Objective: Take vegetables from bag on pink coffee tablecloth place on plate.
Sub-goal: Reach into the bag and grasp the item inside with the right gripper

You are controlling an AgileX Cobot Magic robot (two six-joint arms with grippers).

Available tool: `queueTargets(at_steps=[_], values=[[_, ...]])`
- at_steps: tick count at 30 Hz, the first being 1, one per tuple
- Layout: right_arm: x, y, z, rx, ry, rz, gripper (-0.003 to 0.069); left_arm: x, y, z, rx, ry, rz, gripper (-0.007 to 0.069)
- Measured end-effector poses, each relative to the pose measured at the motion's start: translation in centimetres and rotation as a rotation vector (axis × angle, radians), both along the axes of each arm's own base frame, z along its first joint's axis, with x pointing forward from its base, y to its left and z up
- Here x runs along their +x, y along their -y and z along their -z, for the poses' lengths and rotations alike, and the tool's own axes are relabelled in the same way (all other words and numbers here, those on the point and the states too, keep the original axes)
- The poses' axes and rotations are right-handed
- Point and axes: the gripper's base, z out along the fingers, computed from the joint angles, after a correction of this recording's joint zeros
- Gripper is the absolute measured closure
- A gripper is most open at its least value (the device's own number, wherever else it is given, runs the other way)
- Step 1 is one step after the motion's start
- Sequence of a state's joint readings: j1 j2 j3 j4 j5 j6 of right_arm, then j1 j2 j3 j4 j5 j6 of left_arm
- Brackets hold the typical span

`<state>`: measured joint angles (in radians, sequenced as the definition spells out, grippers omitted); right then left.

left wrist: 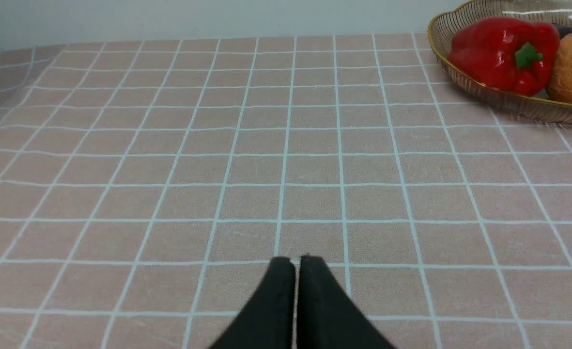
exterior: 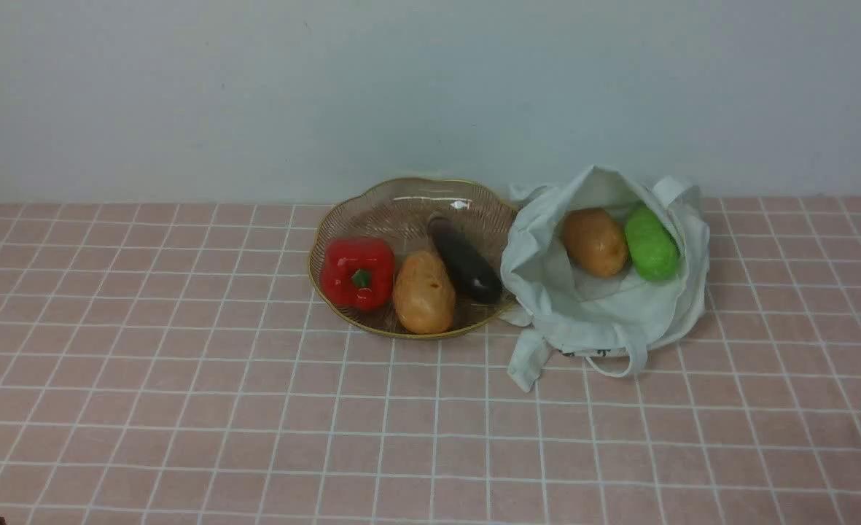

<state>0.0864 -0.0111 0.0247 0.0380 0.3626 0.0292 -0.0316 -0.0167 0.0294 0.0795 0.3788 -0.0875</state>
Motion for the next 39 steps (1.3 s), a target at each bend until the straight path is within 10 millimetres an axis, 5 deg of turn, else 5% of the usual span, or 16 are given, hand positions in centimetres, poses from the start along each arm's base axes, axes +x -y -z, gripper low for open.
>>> queueTargets(at_steps=[34, 39], values=[[0.0, 0.0, -0.1, 0.032, 0.008, 0.002, 0.0673, 0.0, 0.0, 0.0, 0.0, 0.0, 0.0, 0.0629], [0.1, -0.5, -1.0, 0.573, 0.055, 0.025, 0.0673, 0.0, 0.0, 0.0, 0.0, 0.0, 0.0, 0.0629]])
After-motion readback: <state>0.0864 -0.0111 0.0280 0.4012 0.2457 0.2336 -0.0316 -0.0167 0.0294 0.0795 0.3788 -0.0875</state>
